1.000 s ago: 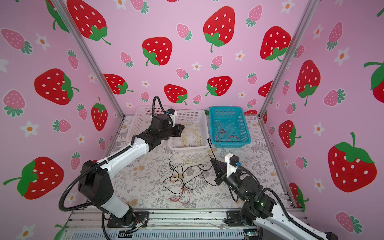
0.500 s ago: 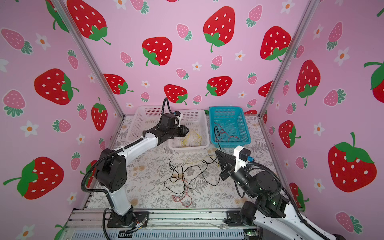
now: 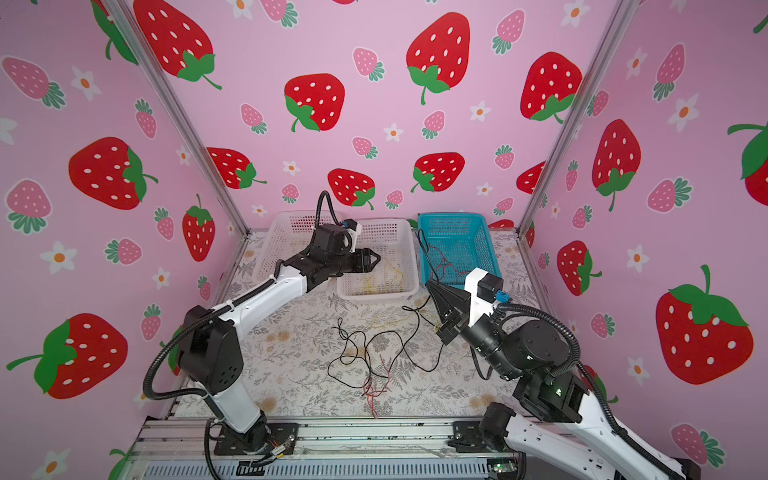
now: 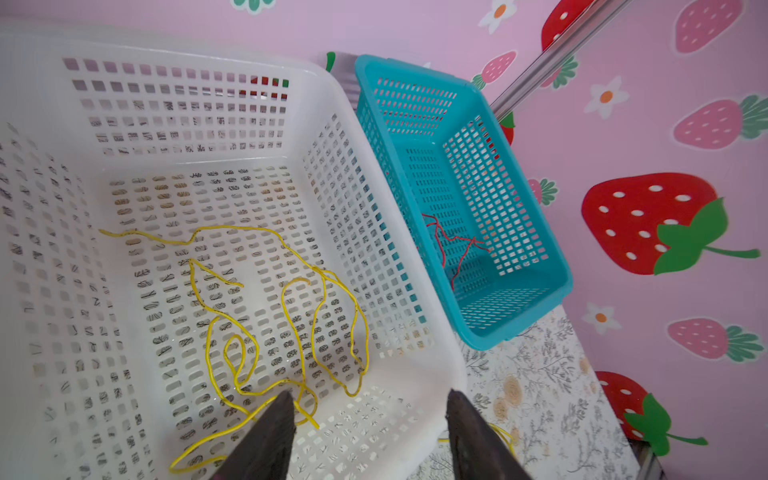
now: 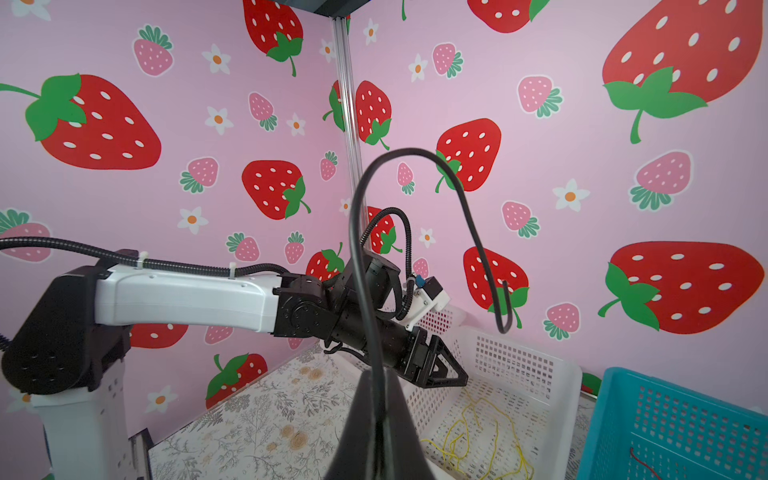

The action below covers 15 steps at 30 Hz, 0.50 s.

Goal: Untangle the cables
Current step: 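Open the left gripper over the middle white basket while the right lifts the black wire, then grasp the black wire with the left gripper while the right gripper opens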

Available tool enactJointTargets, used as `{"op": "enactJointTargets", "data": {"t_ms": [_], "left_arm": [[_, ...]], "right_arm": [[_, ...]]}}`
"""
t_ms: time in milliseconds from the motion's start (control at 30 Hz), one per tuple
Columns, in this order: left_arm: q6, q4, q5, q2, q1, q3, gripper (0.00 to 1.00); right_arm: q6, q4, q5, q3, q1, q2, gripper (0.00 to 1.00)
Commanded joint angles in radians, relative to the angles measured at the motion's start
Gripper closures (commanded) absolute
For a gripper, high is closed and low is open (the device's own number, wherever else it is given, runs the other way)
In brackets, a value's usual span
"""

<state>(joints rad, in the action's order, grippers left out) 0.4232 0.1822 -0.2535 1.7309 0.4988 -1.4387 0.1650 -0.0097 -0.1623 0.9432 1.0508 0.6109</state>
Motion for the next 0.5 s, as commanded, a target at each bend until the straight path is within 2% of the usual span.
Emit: {"op": "enactJointTargets", "data": {"t_ms": [0, 167, 333, 400, 467], "left_arm": [[0.009, -0.016, -0.052, -0.086, -0.004, 0.037, 0.36], [0.058, -0.101, -0.141, -0.232, -0.004, 0.159, 0.30], [0.118, -0.409, -0.317, -0.417, 0.019, 0.402, 0.29], [0.098, -0.485, -0.353, -0.483, 0.048, 0.488, 0.29], [0.004, -0.519, -0.369, -0.553, 0.096, 0.569, 0.28]], "right_arm": [[-0.085, -0.019, -0.043, 0.030, -0.003, 0.033, 1.00], [-0.092, -0.017, -0.016, 0.082, -0.005, 0.100, 1.00], [-0.067, -0.007, 0.022, 0.109, -0.006, 0.142, 1.00], [-0.056, -0.004, 0.037, 0.115, -0.006, 0.152, 1.00], [-0.046, -0.001, 0.050, 0.118, -0.008, 0.157, 1.00]]}}
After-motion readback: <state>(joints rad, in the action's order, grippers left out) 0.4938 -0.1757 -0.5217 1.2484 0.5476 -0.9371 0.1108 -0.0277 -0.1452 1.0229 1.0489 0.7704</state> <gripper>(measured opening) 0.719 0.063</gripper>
